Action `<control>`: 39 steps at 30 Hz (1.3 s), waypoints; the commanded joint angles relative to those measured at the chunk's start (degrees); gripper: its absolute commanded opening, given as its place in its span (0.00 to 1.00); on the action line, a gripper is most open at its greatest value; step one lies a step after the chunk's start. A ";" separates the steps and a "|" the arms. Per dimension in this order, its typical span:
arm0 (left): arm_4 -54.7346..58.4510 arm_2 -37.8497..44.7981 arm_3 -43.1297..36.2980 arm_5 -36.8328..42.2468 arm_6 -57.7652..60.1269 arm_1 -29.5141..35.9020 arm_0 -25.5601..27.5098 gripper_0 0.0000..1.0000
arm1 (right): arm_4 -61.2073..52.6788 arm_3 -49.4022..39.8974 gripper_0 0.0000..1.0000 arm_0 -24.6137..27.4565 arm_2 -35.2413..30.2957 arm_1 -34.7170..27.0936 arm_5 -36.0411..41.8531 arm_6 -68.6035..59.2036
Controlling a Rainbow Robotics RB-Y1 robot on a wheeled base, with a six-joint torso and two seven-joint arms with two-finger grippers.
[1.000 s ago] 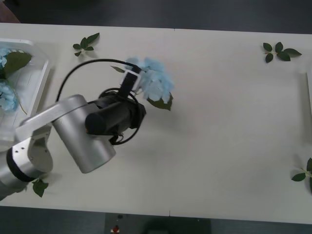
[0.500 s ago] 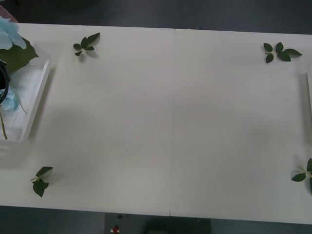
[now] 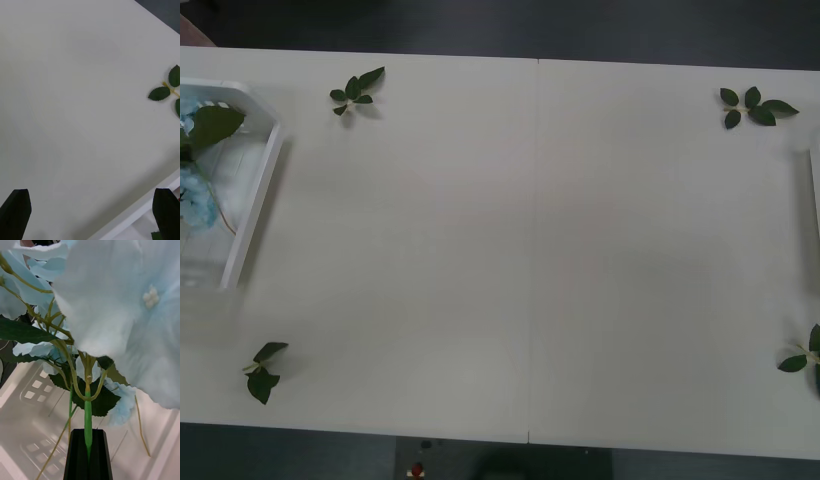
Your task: Put the red flowers into the right box and the blue flowers into the left box
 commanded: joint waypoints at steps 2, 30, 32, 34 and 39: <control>0.13 -3.08 4.76 -4.23 -2.62 3.18 0.07 0.01 | -3.20 -1.94 0.94 -1.41 -1.58 1.09 0.27 0.70; -2.94 -13.63 12.14 -16.62 -4.11 4.23 -0.02 0.61 | -3.81 -19.08 0.94 -1.41 -1.67 17.17 7.83 0.70; -2.94 -13.36 12.06 -17.24 -4.20 4.32 -0.02 0.64 | -2.67 -20.49 0.94 -1.41 -2.02 17.96 7.83 0.70; -2.77 -12.75 11.70 -17.33 -4.29 4.41 -0.02 0.65 | -2.32 -21.36 0.94 -1.41 -2.38 18.75 7.91 0.70; 0.66 -10.73 10.12 -17.33 -4.64 5.90 0.25 0.66 | -4.07 -21.89 0.94 -1.32 -2.38 19.98 8.97 0.70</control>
